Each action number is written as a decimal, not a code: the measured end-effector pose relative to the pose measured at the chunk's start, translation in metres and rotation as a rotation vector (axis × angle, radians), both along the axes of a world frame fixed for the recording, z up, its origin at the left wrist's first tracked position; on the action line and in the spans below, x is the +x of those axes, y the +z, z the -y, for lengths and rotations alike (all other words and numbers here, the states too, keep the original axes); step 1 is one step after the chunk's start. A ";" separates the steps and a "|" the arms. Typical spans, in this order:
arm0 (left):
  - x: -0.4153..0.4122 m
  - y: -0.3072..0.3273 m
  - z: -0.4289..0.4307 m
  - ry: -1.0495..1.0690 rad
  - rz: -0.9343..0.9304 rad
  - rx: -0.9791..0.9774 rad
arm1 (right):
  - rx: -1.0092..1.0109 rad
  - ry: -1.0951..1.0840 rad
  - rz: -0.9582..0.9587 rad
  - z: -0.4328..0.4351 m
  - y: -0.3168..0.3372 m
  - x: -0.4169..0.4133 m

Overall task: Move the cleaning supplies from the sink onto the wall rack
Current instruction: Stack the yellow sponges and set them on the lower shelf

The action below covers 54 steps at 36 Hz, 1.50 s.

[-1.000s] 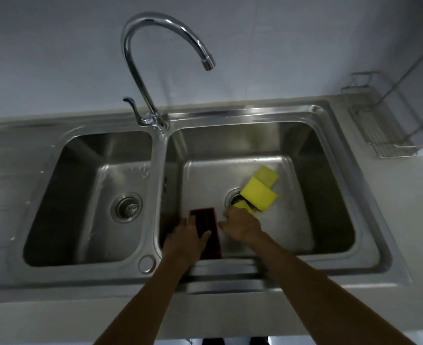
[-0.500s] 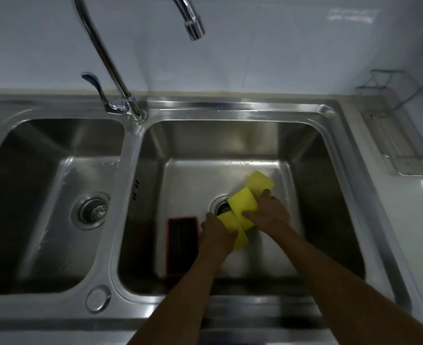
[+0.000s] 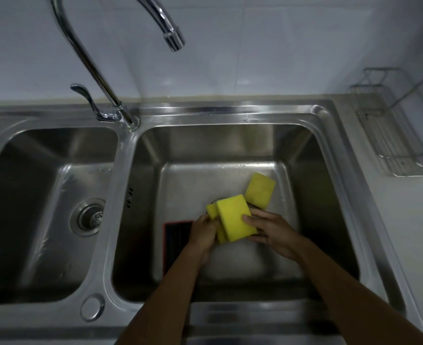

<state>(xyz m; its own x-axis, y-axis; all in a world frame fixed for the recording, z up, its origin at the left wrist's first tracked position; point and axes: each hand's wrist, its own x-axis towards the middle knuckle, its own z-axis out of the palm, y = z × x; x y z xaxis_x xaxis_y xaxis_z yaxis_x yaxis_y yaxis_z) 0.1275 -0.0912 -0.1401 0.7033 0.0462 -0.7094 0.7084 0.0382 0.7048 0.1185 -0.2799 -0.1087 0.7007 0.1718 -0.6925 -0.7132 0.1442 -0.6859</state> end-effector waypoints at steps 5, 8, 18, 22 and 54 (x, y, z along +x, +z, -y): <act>-0.002 0.010 0.004 0.011 -0.017 -0.068 | -0.001 -0.008 0.037 -0.005 0.005 0.000; -0.003 0.012 0.004 0.021 0.003 -0.086 | -0.085 -0.039 0.081 -0.007 0.004 0.002; -0.002 0.025 0.006 0.077 0.009 -0.169 | -0.137 -0.083 0.096 -0.008 0.006 0.004; -0.001 0.031 0.007 0.088 -0.017 -0.182 | -0.216 -0.061 0.124 -0.007 0.002 0.007; 0.002 0.041 -0.006 0.158 0.006 -0.057 | -0.032 -0.335 0.036 0.005 0.006 0.051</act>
<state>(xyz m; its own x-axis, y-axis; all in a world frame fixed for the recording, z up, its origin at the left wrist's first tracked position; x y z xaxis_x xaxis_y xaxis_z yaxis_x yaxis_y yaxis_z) 0.1296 -0.0850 -0.0995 0.6946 0.1170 -0.7099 0.6862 0.1888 0.7025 0.1694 -0.2852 -0.1029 0.7387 -0.0933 -0.6676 -0.6052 0.3442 -0.7178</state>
